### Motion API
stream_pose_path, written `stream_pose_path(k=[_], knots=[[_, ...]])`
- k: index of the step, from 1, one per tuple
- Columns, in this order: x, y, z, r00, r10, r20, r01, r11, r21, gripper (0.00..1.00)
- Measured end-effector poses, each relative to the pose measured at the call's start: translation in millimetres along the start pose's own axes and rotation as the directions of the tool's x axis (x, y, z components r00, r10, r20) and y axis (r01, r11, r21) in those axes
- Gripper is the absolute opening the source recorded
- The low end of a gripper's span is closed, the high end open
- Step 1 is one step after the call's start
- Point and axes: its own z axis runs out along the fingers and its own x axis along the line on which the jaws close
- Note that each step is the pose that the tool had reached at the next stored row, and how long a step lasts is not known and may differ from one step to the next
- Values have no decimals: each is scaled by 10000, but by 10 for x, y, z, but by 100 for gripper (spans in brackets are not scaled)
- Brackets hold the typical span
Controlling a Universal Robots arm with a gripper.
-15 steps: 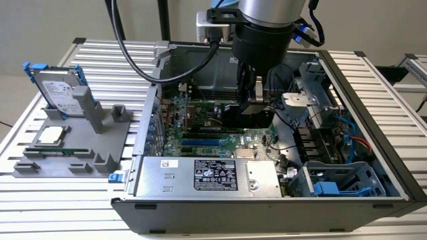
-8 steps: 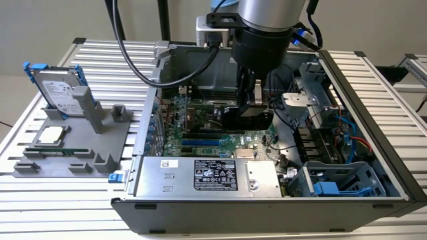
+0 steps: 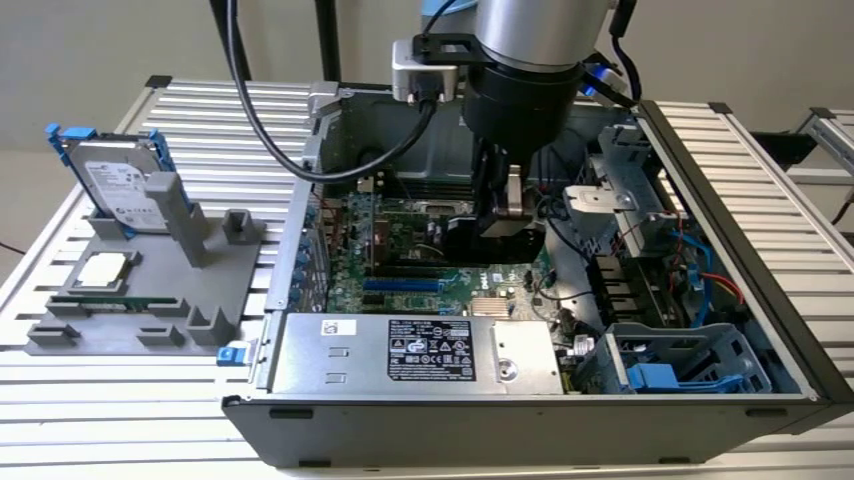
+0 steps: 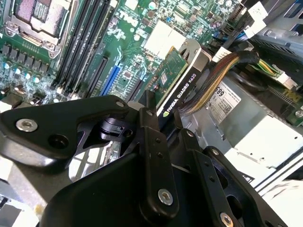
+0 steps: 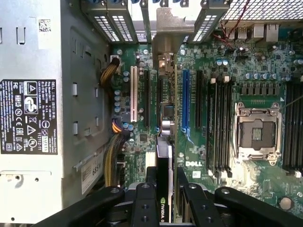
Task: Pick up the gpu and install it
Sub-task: 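Insert the gpu into the slot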
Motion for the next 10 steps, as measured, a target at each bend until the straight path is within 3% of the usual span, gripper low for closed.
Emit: stream_pose_path(k=[10], knots=[[-2,0,59,10000,1,-11,-1,10000,1,0]])
